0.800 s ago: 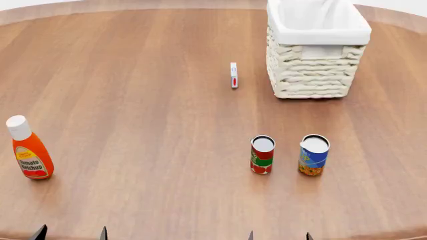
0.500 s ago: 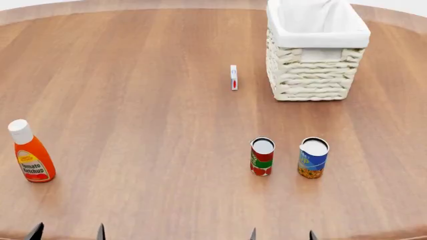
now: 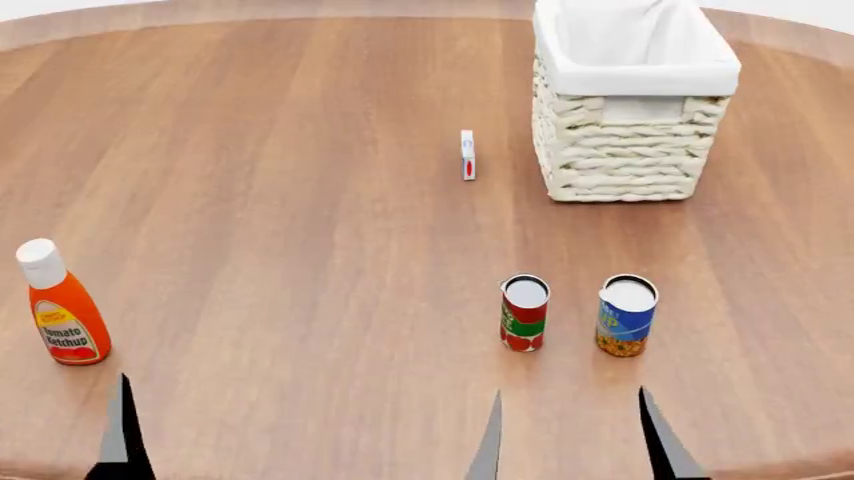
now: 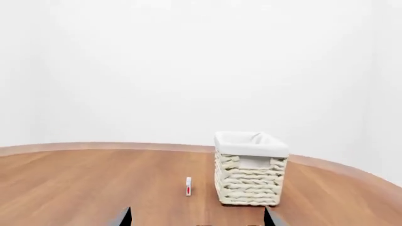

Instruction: Pick up the cream cheese box, and put it in the basket.

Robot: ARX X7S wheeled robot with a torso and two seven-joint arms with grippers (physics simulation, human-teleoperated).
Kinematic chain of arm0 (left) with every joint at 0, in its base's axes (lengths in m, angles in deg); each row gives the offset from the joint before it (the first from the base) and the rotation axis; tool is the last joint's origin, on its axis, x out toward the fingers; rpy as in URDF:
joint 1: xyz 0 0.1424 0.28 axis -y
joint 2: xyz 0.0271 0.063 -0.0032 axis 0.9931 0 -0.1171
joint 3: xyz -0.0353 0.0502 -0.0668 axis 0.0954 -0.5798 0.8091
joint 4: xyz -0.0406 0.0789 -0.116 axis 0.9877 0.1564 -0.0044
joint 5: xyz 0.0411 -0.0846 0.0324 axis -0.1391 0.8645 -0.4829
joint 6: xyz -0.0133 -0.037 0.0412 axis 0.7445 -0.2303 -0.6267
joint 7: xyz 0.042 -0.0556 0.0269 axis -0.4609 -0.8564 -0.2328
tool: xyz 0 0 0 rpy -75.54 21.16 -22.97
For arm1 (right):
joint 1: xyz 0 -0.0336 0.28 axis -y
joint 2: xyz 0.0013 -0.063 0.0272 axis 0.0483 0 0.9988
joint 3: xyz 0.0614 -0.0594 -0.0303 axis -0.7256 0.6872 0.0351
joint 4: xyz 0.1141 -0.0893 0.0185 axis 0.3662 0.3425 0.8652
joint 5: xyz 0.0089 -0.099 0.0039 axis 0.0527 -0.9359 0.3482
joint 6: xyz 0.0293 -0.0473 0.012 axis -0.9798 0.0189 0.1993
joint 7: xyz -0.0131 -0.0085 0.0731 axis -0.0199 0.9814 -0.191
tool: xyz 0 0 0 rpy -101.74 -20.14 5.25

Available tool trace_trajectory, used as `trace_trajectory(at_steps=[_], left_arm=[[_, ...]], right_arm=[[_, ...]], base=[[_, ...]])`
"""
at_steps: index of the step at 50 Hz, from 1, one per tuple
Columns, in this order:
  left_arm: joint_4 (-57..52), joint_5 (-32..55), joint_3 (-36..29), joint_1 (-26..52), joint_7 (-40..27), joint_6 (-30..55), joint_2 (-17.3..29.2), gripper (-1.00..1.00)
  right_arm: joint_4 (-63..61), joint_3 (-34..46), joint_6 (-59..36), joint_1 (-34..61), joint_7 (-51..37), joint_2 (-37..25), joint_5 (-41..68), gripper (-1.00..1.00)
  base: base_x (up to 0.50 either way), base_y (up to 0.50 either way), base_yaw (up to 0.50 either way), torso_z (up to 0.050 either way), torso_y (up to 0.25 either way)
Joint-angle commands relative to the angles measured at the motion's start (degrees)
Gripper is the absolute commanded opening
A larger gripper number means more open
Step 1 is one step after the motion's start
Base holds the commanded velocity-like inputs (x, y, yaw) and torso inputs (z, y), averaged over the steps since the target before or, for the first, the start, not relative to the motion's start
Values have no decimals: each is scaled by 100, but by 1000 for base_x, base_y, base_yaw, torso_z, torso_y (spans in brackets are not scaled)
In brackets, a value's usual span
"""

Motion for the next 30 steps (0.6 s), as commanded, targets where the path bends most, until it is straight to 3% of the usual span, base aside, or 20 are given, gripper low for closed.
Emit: trace_trajectory(at_steps=[1,8,30], left_arm=[[-1288,92,-40,-244,-201,379,181,100],[-1636,30,-100,-306,-265,426,267,100],[-1436,-51,-298,-353,-363,90,396,100]], right_arm=[[-1100,110,-403,-154,-110,-132,26,100],[-1911,212,-814,-212,-134,-250,-17,100],[-1756,379,-685,-201,-320,-376,-187,100]], base=[[0,0,0,0,0],[0,0,0,0,0],[0,0,0,0,0]])
